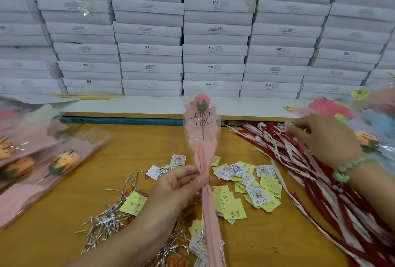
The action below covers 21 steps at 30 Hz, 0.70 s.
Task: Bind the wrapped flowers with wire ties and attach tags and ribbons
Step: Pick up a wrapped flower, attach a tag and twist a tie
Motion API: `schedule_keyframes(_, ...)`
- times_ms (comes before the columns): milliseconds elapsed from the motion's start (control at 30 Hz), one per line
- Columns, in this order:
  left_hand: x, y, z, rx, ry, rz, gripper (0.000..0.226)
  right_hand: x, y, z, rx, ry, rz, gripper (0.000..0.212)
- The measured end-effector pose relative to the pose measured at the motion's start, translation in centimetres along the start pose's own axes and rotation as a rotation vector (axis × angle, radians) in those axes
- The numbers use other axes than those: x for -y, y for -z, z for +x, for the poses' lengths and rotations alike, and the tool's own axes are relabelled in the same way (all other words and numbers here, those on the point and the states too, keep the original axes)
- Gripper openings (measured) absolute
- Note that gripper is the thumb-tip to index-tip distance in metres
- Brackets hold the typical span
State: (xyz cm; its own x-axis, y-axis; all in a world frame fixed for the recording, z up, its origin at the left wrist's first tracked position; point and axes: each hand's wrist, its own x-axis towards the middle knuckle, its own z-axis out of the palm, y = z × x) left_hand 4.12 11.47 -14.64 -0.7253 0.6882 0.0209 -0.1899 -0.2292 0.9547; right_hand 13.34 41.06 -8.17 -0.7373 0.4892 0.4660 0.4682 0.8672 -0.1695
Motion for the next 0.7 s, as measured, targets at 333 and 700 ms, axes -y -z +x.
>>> schedule_keyframes(333,-1.3,-0.5,-0.6,0.078,-0.107,0.094,0.033,9.4,-0.1,-5.0,0.623,0.282,0.701,0.030)
schedule_keyframes(700,-1.0,-0.3,-0.4,0.103,-0.076,0.151,0.031,11.5,-0.5,-7.0,0.783,0.281,0.930,0.022)
